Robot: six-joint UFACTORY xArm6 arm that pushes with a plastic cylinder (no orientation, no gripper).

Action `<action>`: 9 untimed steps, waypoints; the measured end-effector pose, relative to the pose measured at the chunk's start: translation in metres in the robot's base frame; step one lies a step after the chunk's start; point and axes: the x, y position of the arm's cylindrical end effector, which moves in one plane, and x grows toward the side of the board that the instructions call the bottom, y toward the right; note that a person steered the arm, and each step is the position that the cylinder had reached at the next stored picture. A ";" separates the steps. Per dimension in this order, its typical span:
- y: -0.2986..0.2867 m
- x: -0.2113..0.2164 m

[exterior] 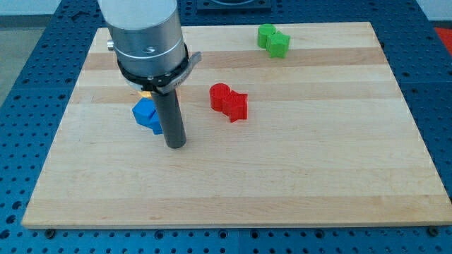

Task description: Move the blue triangle right side the blue cube

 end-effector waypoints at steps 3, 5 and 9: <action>-0.016 -0.011; -0.024 -0.016; -0.014 -0.017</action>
